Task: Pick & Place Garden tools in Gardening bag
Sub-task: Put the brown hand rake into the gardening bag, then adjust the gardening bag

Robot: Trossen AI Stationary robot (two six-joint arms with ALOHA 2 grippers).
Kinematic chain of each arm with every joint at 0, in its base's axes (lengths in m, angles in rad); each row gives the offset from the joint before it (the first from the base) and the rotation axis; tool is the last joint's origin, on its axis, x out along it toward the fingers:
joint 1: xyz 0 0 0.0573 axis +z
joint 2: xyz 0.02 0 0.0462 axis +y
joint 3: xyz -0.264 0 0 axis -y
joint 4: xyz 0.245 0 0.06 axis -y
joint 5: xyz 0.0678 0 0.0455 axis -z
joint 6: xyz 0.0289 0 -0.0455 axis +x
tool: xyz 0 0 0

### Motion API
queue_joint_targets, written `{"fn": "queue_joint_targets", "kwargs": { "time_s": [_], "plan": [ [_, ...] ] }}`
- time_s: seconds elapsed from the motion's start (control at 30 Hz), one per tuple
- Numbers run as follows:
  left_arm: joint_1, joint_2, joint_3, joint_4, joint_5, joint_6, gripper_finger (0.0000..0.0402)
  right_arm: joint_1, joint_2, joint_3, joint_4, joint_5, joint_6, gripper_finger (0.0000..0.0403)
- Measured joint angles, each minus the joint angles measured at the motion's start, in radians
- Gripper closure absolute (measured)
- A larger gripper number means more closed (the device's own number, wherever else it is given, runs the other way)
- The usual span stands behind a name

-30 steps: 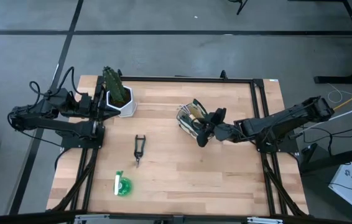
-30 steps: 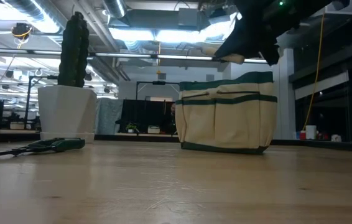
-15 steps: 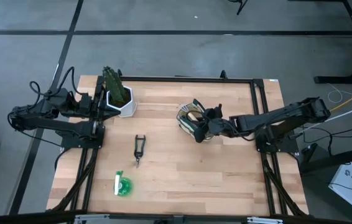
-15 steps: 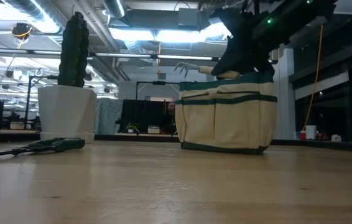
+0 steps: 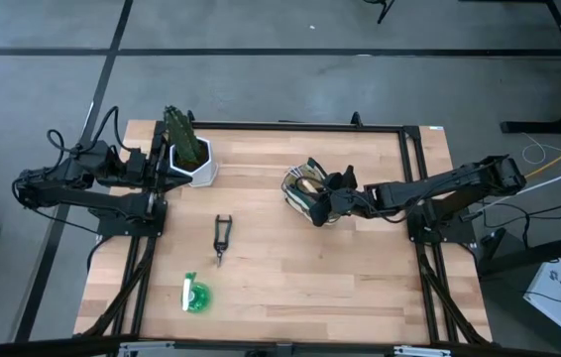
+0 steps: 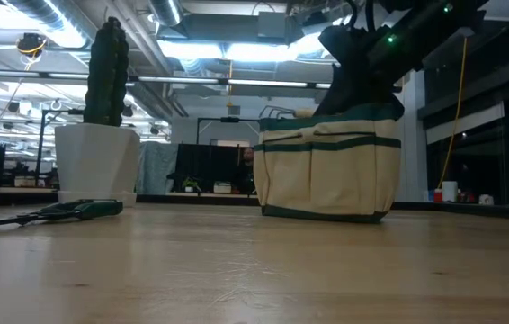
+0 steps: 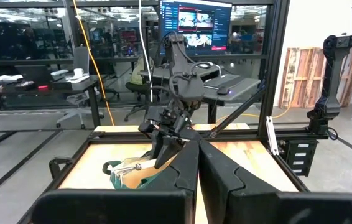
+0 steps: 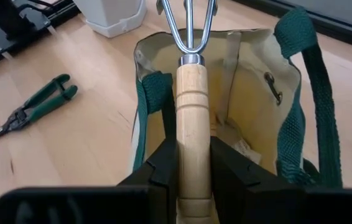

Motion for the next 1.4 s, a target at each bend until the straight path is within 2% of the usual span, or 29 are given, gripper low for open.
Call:
{"fn": "queue_joint_targets", "kwargs": {
  "time_s": [0.13, 0.33, 0.63, 0.83, 1.1, 1.23, 1.4],
  "plan": [
    [0.0, 0.0, 0.0, 0.0, 0.0, 0.0, 0.0395, 0.005, 0.0, 0.0, -0.009, 0.002, 0.0, 0.0332],
    [0.0, 0.0, 0.0, 0.0, 0.0, 0.0, 0.0395, 0.044, -0.013, 0.0, -0.006, 0.089, -0.005, 0.0324],
    [0.0, 0.0, 0.0, 0.0, 0.0, 0.0, 0.0395, 0.115, -0.064, -0.032, -0.03, 0.147, 0.004, 0.0327],
    [0.0, 0.0, 0.0, 0.0, 0.0, 0.0, 0.0395, 0.126, -0.096, -0.127, 0.017, 0.15, 0.052, 0.0327],
    [0.0, 0.0, 0.0, 0.0, 0.0, 0.0, 0.0396, 0.115, -0.095, -0.13, 0.058, 0.147, -0.012, 0.0324],
    [0.0, 0.0, 0.0, 0.0, 0.0, 0.0, 0.0395, 0.103, -0.095, -0.13, 0.058, 0.133, -0.067, 0.0297],
    [0.0, 0.0, 0.0, 0.0, 0.0, 0.0, 0.0395, 0.08, -0.095, -0.13, 0.061, 0.085, -0.053, 0.0232]
  ]
}}
